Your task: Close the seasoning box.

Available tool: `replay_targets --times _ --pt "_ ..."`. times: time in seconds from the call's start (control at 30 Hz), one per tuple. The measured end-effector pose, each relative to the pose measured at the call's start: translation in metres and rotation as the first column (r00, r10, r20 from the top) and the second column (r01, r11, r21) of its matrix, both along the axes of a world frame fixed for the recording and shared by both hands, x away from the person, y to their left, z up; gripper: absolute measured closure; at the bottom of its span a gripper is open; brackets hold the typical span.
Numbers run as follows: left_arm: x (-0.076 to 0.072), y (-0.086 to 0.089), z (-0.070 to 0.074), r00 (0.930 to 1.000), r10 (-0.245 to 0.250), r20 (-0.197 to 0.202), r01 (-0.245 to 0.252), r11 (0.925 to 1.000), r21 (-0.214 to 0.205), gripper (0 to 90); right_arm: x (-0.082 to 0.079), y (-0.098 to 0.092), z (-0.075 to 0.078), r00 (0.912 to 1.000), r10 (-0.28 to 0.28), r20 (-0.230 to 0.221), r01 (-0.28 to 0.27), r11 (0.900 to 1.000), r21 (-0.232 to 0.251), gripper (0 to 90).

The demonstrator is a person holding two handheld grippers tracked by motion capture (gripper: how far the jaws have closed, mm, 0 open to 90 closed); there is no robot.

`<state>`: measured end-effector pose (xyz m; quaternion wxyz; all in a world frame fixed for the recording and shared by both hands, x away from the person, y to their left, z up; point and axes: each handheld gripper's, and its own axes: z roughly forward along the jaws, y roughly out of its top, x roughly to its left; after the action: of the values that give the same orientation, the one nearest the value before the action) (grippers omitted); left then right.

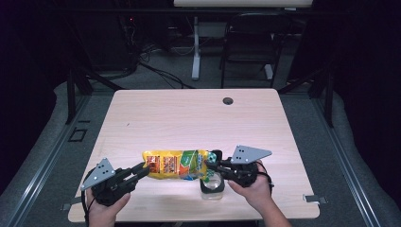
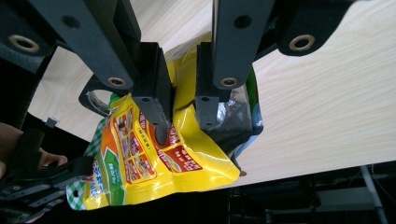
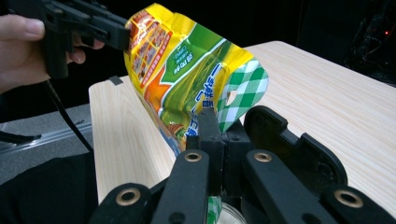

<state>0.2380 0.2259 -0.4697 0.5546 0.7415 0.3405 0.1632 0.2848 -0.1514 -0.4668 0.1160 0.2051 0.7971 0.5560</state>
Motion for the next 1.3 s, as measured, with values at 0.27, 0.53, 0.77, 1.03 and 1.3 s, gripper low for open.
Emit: replay_targets --times 0.27,0.53,0.77,1.03,1.3 --pt "-0.003 0.000 0.003 0.9998 -0.010 0.014 0.010 0.9998 -0.015 77.2 -0.004 0.000 0.004 0.9999 -0.009 0.008 0.009 1.0000 -0.004 89.5" --pt "-0.005 -0.003 0.006 0.9995 -0.018 0.024 0.019 0.9996 -0.021 77.4 -0.006 -0.003 0.001 0.9998 -0.020 0.009 0.020 0.9998 0.010 89.5" --pt "-0.007 -0.007 0.011 0.9990 -0.027 0.036 0.028 0.9993 -0.025 77.5 -0.009 -0.008 0.003 0.9996 -0.027 0.011 0.026 0.9995 0.019 89.4" --pt "-0.005 -0.012 0.016 0.9982 -0.041 0.044 0.042 0.9987 -0.027 78.4 -0.011 -0.012 0.003 0.9992 -0.037 0.011 0.037 0.9993 0.006 89.3" --pt "-0.001 -0.017 0.019 0.9980 -0.046 0.043 0.047 0.9987 -0.020 78.3 -0.011 -0.015 0.003 0.9984 -0.056 0.012 0.056 0.9984 0.005 89.3"
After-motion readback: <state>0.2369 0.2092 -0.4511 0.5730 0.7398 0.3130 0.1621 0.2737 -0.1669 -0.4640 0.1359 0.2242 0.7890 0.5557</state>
